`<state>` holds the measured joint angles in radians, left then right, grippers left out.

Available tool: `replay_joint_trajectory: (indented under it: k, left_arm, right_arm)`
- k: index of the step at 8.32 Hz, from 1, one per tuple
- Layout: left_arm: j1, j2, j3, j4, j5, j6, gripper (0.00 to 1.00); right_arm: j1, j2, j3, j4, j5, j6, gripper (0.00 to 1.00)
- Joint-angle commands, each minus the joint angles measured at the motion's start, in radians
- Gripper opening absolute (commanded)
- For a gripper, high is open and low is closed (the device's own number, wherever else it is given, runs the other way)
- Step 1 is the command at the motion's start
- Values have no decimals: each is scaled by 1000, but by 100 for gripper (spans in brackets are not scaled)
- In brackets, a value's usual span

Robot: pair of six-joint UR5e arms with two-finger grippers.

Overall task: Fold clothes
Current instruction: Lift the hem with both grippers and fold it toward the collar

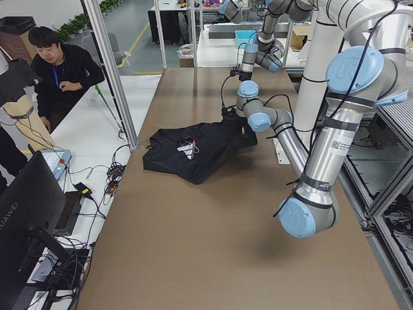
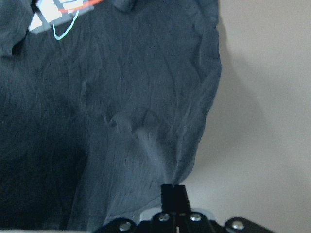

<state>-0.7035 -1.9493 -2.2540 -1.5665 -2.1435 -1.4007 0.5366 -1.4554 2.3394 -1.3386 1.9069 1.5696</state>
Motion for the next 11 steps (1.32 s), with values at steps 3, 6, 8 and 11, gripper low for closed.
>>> replay_joint_trajectory:
  k: [3, 6, 8, 11]
  left_arm:
    - [223, 204, -300, -44, -148, 43, 0]
    - [153, 184, -228, -43, -102, 43, 0]
    - [44, 120, -94, -44, -61, 45, 0]
    - [-51, 55, 20, -43, 43, 45, 0]
  right_arm:
    - [-317, -184, 256, -74, 84, -6, 0]
    - [-268, -174, 269, -181, 5, -5, 0]
    - [-146, -146, 197, -182, -2, -5, 0]
    - [38, -48, 23, -182, 0, -6, 0]
